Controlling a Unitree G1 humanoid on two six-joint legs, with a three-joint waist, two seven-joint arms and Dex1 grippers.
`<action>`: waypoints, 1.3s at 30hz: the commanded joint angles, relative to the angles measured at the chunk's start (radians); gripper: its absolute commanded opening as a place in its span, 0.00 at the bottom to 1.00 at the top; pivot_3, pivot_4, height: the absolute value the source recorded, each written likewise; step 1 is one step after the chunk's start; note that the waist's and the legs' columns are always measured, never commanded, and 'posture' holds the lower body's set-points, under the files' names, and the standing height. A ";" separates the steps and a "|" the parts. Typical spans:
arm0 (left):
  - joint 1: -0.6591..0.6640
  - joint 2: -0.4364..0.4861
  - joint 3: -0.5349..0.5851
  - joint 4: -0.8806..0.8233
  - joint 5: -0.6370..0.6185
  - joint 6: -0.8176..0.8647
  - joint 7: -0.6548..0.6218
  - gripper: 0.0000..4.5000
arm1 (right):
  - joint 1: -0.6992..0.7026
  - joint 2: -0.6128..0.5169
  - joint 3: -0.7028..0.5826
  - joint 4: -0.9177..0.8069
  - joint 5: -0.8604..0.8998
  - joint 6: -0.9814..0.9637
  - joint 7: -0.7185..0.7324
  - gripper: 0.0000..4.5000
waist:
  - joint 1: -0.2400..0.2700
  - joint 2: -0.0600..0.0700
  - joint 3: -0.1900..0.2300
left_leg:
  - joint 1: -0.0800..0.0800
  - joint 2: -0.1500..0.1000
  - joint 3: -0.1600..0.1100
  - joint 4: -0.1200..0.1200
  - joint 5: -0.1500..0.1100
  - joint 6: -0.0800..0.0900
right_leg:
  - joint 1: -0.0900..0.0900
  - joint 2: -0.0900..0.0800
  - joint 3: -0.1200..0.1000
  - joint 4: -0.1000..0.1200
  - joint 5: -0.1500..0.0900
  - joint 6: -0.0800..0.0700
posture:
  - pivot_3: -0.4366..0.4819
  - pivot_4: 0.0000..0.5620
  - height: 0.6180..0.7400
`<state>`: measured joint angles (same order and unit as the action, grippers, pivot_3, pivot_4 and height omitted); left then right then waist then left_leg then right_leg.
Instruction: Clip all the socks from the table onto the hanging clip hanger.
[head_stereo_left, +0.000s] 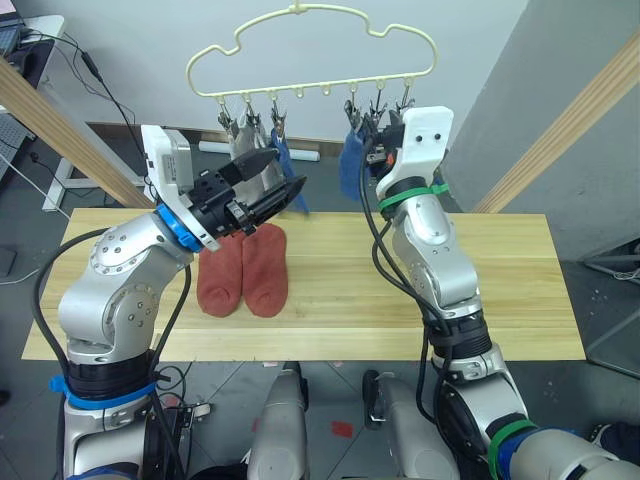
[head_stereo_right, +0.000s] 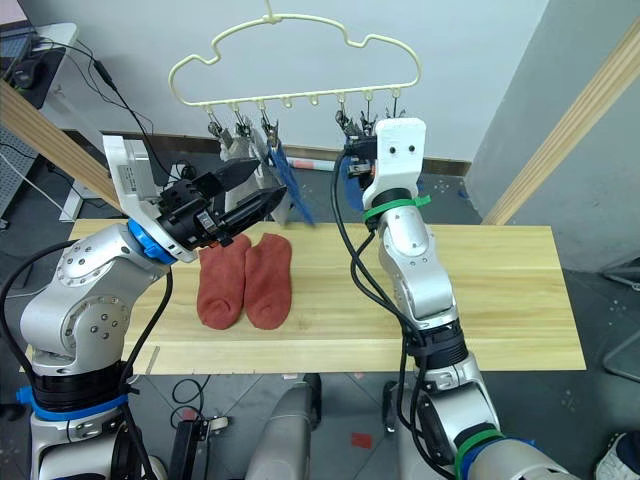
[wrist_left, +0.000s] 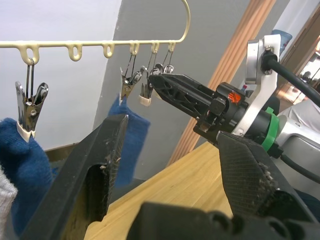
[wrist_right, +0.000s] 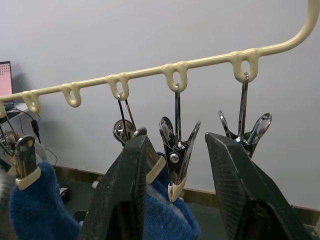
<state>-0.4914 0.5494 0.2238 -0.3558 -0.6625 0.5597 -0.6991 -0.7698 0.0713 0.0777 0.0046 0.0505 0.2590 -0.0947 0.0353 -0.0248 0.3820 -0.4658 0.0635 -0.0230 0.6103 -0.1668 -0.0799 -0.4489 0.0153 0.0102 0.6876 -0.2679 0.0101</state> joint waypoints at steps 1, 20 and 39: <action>-0.004 0.018 0.017 -0.036 -0.014 -0.023 -0.003 0.72 | -0.035 0.012 -0.011 0.001 -0.017 -0.029 -0.012 0.42 | 0.000 0.000 0.000 | 0.000 0.000 0.000 0.000 0.000 0.000 | 0.000 0.000 0.000 0.000 0.000 0.000 | 0.70 0.70 1.00; 0.001 0.031 0.022 -0.050 -0.022 -0.021 0.006 0.72 | -0.136 0.048 -0.039 0.156 -0.013 -0.115 -0.004 0.42 | 0.019 0.000 0.000 | 0.000 0.000 0.000 0.000 0.000 0.000 | 0.000 0.000 0.000 0.001 0.000 0.000 | 0.73 0.69 1.00; -0.002 0.024 0.019 -0.054 -0.028 -0.019 0.016 0.72 | -0.158 0.037 -0.077 0.197 -0.009 -0.134 -0.001 0.06 | 0.021 0.000 0.000 | 0.000 0.000 0.000 0.000 0.000 0.000 | 0.000 0.000 0.000 0.002 0.000 0.000 | 0.72 0.69 1.00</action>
<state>-0.4906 0.5649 0.2253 -0.3562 -0.6677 0.5591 -0.6863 -0.9024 0.1061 0.0123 0.2232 0.0335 0.1471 -0.0967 0.0560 -0.0247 0.3820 -0.4656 0.0635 -0.0231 0.6106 -0.1667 -0.0799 -0.4493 0.0153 0.0097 0.6899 -0.2676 0.0096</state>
